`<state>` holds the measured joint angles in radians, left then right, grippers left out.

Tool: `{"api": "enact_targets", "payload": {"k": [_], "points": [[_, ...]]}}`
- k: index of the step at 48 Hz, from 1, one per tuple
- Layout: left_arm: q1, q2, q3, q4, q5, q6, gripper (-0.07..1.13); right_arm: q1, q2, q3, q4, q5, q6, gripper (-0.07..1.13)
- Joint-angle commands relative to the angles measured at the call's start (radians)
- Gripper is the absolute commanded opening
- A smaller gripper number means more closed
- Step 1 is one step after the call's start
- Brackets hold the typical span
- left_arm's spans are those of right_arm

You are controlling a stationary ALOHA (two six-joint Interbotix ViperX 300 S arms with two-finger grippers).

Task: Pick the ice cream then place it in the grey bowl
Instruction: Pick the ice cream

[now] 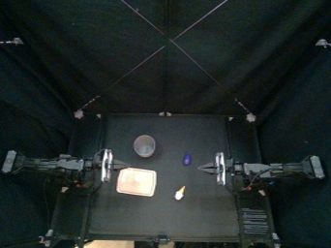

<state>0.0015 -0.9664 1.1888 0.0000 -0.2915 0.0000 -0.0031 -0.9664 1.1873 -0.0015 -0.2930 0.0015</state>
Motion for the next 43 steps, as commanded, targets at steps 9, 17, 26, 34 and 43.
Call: {"api": "enact_targets", "payload": {"k": [9,17,26,34,43], "points": [[-0.005,-0.017,0.005,0.000,-0.015,0.003,-0.02,0.081,0.140,-0.026,0.006,0.002,0.040,0.08],[-0.005,-0.018,0.009,0.003,-0.015,0.003,-0.02,0.236,0.301,-0.046,0.020,0.002,0.074,0.18],[-0.005,-0.018,0.009,0.005,-0.015,0.003,-0.02,0.272,0.476,-0.094,0.067,0.003,0.107,0.40],[-0.005,-0.018,0.014,0.006,-0.015,0.003,-0.02,0.253,0.603,-0.130,0.098,0.002,0.112,0.67],[-0.005,-0.018,0.015,0.005,-0.015,0.003,-0.02,0.236,0.718,-0.172,0.152,0.008,0.112,0.99]]}}
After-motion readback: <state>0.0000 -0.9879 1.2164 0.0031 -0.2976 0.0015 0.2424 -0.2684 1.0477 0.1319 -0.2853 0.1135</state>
